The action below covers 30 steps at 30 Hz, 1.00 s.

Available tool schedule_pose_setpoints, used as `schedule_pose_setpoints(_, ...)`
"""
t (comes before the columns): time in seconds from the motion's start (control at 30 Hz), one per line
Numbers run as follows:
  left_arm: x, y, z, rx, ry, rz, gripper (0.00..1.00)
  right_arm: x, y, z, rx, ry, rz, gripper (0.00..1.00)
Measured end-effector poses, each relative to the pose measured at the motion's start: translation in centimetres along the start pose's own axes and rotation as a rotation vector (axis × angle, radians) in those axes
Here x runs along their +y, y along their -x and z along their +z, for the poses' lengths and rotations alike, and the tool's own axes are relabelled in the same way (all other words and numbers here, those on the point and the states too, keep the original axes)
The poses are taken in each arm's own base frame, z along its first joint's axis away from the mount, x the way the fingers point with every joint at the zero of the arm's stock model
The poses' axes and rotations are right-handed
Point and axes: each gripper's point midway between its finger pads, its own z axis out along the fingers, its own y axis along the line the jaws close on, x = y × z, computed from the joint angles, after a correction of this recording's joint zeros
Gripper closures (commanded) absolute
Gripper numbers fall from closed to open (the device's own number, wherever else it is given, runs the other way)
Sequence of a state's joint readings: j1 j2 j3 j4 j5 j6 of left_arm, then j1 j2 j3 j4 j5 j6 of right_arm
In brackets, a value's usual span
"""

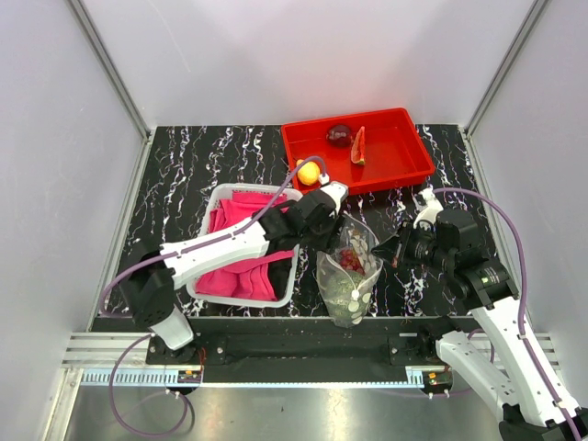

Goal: Open the zip-top bag and remove the fake food

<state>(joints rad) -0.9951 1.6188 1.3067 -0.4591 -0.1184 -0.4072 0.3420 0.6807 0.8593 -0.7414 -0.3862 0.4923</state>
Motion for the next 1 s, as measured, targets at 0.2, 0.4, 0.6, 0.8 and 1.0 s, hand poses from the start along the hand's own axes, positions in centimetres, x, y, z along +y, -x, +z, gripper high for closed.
schedule_pose_setpoints(0.2,0.4,-0.2,0.0,0.034,-0.038,-0.038,1.0,-0.3,-0.1,0.0,0.004,-0.011,-0.013,0.88)
schedule_pose_setpoints(0.4,-2.0,1.3,-2.0,0.005,-0.183,-0.071,1.0,-1.7,0.5,-0.1,-0.028,-0.099,-0.004,0.67)
schedule_pose_setpoints(0.6,-4.4,3.3,-3.7,-0.051,-0.315,-0.124,1.0,-2.1,1.3,-0.3,-0.043,-0.147,0.008,0.46)
schedule_pose_setpoints(0.8,-5.1,3.5,-3.6,-0.058,-0.351,-0.162,1.0,-0.6,3.1,-1.8,-0.089,-0.139,-0.006,0.41)
schedule_pose_setpoints(1.0,-4.9,2.5,-3.0,-0.05,-0.35,-0.192,1.0,2.2,5.6,-4.1,-0.168,-0.08,-0.05,0.34)
